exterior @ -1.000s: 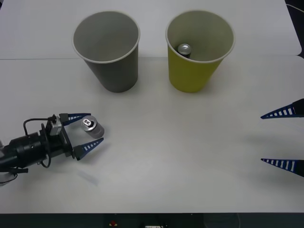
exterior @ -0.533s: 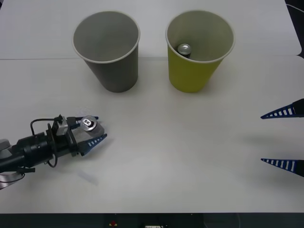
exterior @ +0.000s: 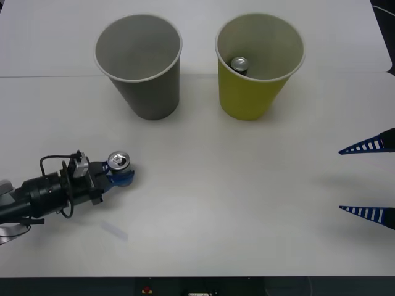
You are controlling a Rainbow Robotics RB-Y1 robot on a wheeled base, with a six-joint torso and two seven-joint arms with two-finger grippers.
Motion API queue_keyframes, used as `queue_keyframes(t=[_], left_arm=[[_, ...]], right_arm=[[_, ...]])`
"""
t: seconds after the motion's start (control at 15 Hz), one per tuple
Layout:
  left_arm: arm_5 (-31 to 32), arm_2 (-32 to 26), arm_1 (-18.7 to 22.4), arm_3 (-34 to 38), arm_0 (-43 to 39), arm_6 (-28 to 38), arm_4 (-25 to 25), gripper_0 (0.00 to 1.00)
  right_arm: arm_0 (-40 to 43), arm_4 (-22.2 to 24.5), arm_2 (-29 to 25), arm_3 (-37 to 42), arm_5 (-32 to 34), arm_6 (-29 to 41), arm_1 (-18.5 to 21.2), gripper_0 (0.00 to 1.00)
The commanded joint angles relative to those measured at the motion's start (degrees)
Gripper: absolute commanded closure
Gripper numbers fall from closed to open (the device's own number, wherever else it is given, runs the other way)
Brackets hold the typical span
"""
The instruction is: Put the can into the green bin and the plastic bottle into the gray bin
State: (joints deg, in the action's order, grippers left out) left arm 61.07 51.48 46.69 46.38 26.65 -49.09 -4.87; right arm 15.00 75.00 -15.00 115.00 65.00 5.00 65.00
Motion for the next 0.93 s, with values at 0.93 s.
queue_keyframes(t=[0.93], left_arm=[[13.11,-29.6,3.58,16.9,-0.1,43.03,-52.61,1.0]], right_arm=[[0.0,0.0,0.0,0.0,0.0,0.0,0.0,0.0]])
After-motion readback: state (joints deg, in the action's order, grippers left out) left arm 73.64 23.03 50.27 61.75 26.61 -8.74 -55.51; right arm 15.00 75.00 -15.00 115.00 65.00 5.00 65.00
